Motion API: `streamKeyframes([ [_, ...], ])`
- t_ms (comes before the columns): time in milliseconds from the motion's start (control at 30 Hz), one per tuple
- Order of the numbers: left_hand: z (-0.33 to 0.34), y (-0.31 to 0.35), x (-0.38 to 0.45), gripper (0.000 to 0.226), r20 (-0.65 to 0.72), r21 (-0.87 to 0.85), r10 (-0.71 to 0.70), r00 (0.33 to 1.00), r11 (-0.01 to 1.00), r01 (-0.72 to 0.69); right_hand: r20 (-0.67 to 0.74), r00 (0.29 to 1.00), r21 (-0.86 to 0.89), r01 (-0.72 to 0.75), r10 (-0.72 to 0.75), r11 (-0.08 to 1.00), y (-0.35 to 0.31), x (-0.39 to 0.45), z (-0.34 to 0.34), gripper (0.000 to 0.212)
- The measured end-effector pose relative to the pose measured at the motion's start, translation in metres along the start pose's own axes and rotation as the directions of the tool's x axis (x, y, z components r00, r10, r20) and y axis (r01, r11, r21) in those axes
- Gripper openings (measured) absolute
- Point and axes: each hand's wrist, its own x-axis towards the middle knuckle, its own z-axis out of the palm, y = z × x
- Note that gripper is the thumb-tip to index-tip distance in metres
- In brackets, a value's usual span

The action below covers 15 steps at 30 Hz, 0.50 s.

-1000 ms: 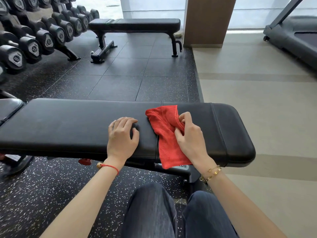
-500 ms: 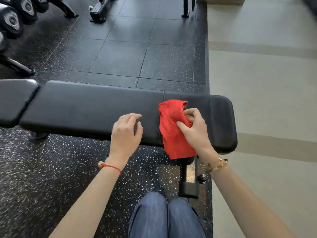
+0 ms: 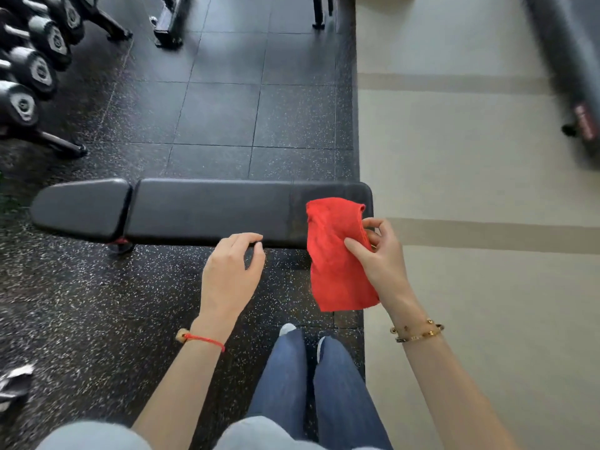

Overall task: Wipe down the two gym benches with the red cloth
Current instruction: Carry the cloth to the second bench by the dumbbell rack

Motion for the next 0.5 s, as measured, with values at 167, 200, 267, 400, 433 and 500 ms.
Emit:
streamKeyframes([
  [167,-0.052,0.036,-0.011,0.020,0.007,-0.039,0.055,0.998,0.998,-0.055,-0.099,0.995,0.061,0.018,-0.012,0.998,-0.048,-0.046,-0.029,0.032],
  [200,-0.057,0.043,-0.012,0.019,0.006,-0.043,0.079,0.997,0.996,-0.079,-0.121,0.993,0.084,0.014,-0.004,0.996,-0.052,-0.053,-0.035,0.032],
  [267,-0.061,0.053,-0.013,0.019,0.005,-0.042,0.118,0.993,0.992,-0.117,-0.153,0.988,0.118,0.007,0.012,0.993,-0.056,-0.062,-0.043,0.032],
  [400,-0.056,0.076,-0.012,0.018,0.045,-0.043,0.189,0.981,0.981,-0.188,-0.240,0.969,0.193,-0.005,0.052,0.981,-0.053,-0.075,-0.068,0.030],
  [433,-0.053,0.082,-0.010,0.018,0.055,-0.045,0.200,0.978,0.979,-0.197,-0.263,0.963,0.213,-0.006,0.063,0.977,-0.052,-0.075,-0.076,0.030],
  [500,-0.045,0.098,-0.006,0.018,0.076,-0.052,0.211,0.974,0.977,-0.208,-0.301,0.949,0.251,-0.019,0.096,0.968,-0.049,-0.074,-0.094,0.030],
])
